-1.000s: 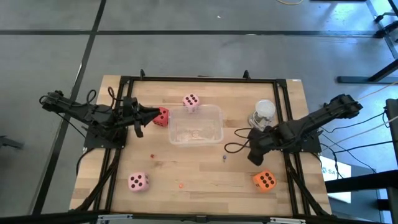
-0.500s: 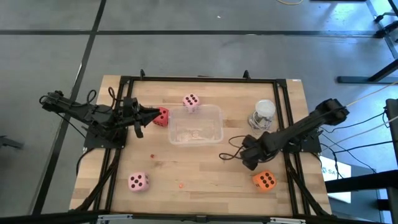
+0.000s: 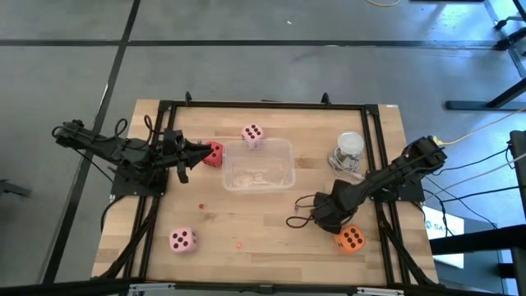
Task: Pick & Place Dice
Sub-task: Put the small green dice into the transparent bin
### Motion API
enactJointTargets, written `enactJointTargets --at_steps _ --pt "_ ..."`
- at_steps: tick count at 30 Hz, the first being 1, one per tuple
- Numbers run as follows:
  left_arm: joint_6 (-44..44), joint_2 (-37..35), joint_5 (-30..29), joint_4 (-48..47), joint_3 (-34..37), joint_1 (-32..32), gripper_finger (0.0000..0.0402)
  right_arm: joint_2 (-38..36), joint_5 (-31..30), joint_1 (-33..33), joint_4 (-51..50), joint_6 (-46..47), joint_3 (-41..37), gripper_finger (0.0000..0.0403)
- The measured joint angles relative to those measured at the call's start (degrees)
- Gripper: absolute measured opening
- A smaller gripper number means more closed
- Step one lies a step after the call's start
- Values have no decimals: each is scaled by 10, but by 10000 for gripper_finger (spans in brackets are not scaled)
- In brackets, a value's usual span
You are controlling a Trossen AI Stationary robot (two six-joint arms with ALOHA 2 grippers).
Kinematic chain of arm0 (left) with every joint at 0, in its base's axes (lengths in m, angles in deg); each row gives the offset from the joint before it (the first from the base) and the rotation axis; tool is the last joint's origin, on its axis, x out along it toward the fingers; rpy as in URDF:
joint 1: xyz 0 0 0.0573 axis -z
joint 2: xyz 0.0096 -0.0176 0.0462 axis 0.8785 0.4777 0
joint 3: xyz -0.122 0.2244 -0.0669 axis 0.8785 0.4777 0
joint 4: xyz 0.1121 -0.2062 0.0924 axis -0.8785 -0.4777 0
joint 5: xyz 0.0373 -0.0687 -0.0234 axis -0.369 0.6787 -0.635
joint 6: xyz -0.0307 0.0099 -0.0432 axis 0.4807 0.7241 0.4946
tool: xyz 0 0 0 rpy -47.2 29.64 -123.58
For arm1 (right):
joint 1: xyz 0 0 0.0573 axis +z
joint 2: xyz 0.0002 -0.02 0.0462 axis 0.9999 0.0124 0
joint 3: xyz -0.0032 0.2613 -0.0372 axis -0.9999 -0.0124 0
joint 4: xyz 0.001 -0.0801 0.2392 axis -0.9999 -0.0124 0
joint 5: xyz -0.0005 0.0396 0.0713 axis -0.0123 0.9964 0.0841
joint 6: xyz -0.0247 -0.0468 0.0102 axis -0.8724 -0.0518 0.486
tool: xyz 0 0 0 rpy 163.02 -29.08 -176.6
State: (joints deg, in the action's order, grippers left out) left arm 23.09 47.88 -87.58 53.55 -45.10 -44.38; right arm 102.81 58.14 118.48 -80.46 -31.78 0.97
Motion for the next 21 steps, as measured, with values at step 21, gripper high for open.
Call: enactJointTargets --at_steps 21 --pt "9 0 10 0 0 0 77 -2 12 4 73 6 -33 206"
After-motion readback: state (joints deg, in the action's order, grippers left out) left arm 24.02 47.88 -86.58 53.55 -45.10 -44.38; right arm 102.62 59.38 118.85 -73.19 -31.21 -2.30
